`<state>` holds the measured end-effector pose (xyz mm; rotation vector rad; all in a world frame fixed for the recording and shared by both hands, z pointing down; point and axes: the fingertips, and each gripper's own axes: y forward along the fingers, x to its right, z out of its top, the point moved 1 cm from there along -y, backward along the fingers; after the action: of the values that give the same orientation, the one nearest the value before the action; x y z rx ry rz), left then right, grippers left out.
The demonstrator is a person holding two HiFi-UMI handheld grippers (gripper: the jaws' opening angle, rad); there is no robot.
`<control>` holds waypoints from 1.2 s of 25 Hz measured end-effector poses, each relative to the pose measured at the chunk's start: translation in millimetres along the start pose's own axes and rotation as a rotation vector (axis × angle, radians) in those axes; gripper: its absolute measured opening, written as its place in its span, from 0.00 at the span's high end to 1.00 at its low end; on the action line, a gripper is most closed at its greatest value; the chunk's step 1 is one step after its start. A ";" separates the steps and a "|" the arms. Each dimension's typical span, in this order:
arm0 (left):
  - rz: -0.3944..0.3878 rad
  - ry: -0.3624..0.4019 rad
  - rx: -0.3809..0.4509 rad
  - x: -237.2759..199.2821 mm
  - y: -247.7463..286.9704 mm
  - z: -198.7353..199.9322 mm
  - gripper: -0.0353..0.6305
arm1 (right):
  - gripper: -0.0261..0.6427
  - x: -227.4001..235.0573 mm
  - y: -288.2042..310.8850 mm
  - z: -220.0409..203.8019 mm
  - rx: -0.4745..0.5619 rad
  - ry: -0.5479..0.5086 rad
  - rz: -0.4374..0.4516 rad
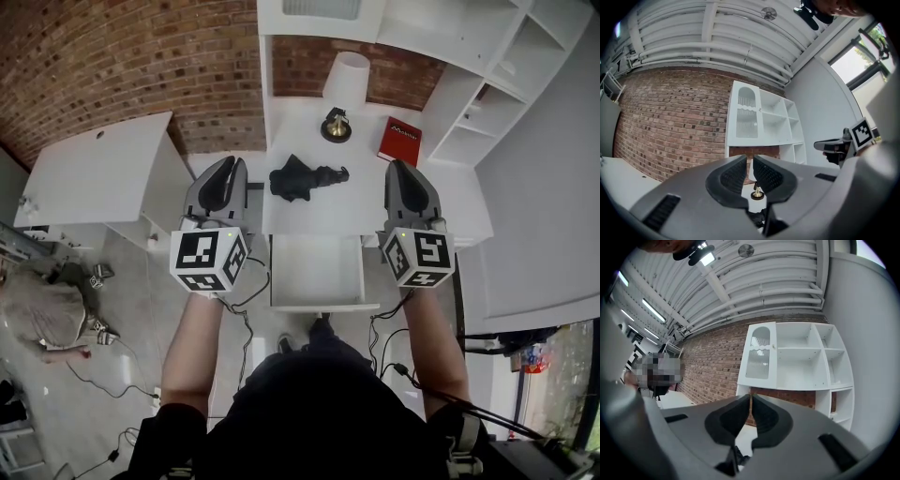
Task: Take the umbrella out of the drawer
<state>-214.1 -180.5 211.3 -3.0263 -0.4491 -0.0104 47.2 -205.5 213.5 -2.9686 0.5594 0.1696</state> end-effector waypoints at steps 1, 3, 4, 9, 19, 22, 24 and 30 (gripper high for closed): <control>0.004 -0.003 0.000 -2.3 0.6 0.1 0.88 | 0.94 -0.1 1.6 -0.3 -0.001 0.000 0.001; 0.010 -0.008 0.000 -5.8 2.0 -0.1 0.89 | 0.94 0.1 4.3 -0.8 -0.004 -0.001 0.003; 0.012 -0.009 0.000 -7.0 2.8 -0.7 0.89 | 0.94 0.3 5.2 -1.1 -0.005 -0.002 0.004; 0.017 -0.009 -0.008 -11.4 7.4 -6.6 0.89 | 0.94 2.8 10.0 -4.9 -0.011 -0.001 0.005; 0.018 -0.012 -0.045 -18.1 16.8 -23.2 0.89 | 0.95 9.4 13.1 -22.2 -0.047 0.017 -0.001; 0.009 -0.014 -0.058 -16.2 20.0 -29.0 0.88 | 0.95 10.5 14.0 -25.2 -0.051 0.023 -0.002; 0.007 -0.013 -0.064 -15.3 22.5 -31.5 0.89 | 0.95 10.6 15.2 -27.0 -0.054 0.026 -0.001; 0.004 -0.016 -0.067 -16.2 26.3 -32.5 0.88 | 0.95 11.8 18.1 -28.5 -0.057 0.033 0.000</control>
<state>-221.7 -213.0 241.2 -3.0947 -0.4529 -0.0006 54.0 -230.3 238.4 -3.0320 0.5682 0.1393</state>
